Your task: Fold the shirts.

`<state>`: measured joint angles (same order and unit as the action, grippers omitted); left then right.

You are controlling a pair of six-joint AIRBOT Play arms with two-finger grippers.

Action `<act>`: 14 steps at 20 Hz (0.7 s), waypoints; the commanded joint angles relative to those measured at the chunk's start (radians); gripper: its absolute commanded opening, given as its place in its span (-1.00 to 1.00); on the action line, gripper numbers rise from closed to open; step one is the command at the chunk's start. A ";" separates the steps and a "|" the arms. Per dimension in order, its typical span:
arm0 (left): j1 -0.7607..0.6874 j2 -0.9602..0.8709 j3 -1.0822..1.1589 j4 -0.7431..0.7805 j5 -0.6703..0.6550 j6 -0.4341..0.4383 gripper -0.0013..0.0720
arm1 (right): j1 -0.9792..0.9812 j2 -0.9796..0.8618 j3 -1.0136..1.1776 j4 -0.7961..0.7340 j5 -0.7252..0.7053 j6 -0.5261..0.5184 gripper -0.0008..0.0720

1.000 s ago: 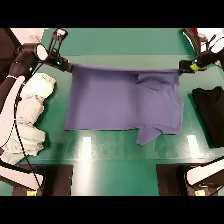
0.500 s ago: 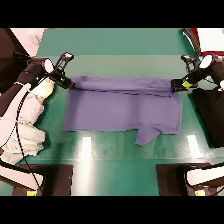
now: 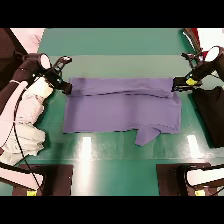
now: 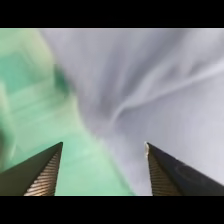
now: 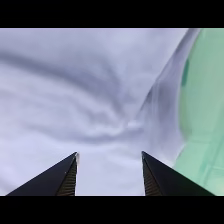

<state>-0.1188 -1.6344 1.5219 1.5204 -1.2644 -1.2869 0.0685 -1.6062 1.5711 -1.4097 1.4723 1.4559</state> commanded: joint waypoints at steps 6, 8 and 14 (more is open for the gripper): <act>0.261 0.369 -0.472 -0.325 -0.056 -0.041 0.65 | -0.059 0.218 -0.156 0.223 0.037 -0.045 0.26; 0.288 0.468 -0.648 -0.354 -0.004 -0.042 0.65 | -0.069 0.285 -0.248 0.232 -0.016 -0.047 0.26; 0.235 0.503 -0.863 -0.425 0.105 -0.015 0.65 | -0.069 0.373 -0.370 0.239 -0.076 -0.047 0.26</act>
<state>0.1356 -1.1568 0.7586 1.1416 -1.2259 -1.3136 -0.0006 -1.2736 1.2518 -1.1824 1.4223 1.4105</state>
